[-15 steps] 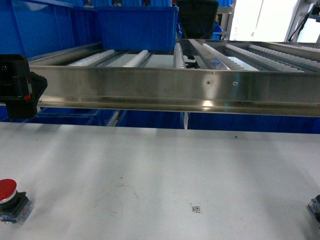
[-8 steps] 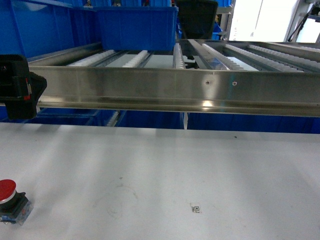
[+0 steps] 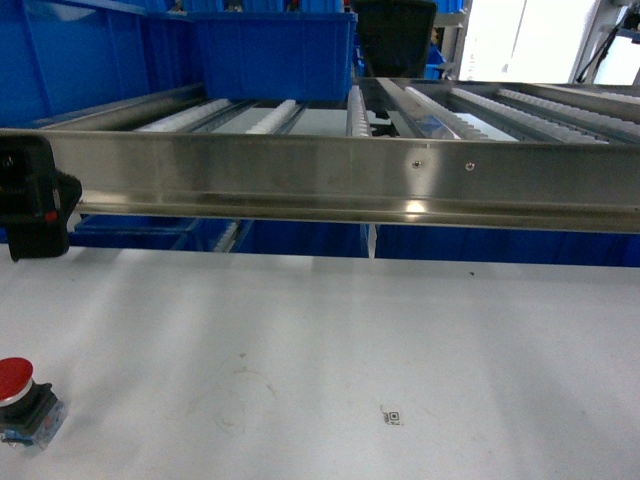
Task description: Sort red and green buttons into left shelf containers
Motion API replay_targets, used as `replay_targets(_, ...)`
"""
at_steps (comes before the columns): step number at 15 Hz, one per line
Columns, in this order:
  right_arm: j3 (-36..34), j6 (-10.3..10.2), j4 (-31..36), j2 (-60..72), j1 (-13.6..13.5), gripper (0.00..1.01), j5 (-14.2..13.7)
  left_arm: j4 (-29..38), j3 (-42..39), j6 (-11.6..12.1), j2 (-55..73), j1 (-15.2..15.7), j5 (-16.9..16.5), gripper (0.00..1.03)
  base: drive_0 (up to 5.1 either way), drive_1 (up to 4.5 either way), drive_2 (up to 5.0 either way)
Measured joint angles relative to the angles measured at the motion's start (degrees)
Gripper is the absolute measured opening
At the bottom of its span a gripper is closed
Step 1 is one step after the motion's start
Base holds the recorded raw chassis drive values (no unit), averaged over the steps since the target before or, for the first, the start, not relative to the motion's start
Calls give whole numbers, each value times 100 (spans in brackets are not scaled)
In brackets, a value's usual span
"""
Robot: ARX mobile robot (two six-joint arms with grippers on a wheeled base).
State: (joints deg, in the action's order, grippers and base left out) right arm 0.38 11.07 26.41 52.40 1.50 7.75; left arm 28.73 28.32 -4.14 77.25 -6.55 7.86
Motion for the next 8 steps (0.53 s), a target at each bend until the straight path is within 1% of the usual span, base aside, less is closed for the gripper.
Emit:
replay_targets(3, 0, 0, 22, -17, 0, 26, 0, -151, -153, -107, 227, -44, 72, 98, 0, 0, 0)
replay_targets(4, -2, 0, 20, -15, 0, 26, 0, -24, -223, -144, 356, -66, 70, 98, 0, 0, 0)
replay_targets(6, -2, 0, 20, -15, 0, 26, 0, 284, -330, -118, 597, -87, 142, 98, 0, 0, 0)
replay_targets(8, -2, 0, 17, -15, 0, 26, 0, 439, -409, -28, 750, -83, 302, 98, 0, 0, 0)
